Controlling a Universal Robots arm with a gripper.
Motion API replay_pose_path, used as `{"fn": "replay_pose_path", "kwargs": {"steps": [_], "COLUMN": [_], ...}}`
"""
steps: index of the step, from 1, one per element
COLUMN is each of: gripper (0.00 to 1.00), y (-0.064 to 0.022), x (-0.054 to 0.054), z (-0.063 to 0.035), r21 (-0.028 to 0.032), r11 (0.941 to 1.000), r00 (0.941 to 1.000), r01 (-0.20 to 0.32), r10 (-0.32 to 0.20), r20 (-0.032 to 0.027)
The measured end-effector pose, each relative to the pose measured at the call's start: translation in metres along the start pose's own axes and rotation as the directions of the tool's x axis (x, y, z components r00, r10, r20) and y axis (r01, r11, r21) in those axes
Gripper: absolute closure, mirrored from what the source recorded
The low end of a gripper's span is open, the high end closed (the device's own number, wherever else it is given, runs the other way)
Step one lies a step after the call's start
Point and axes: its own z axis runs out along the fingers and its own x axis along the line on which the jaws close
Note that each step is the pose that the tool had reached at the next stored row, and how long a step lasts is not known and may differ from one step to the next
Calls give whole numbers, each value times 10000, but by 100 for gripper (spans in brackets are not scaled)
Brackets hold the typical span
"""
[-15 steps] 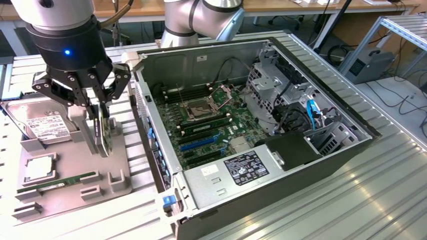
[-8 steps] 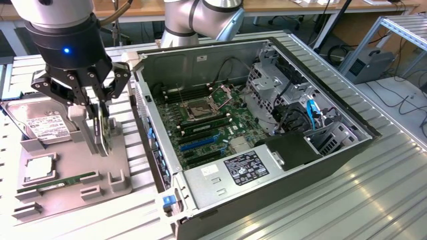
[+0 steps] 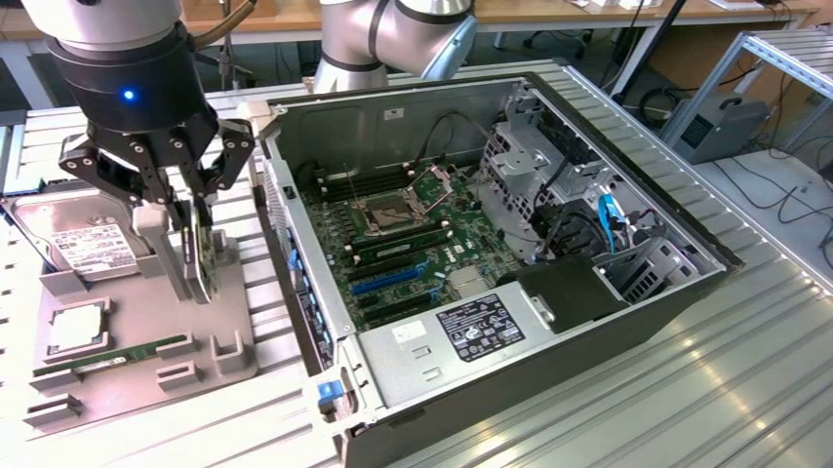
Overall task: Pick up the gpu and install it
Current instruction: 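Pick up the gpu and move the gpu toward the slot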
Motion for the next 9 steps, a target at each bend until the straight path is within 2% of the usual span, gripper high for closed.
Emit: {"fn": "replay_pose_path", "kwargs": {"steps": [9], "gripper": [73], "y": [0], "x": [-1], "z": [-23], "r21": [1], "r11": [10000], "r00": [10000], "r01": [0], "r10": [0], "r20": [0]}}
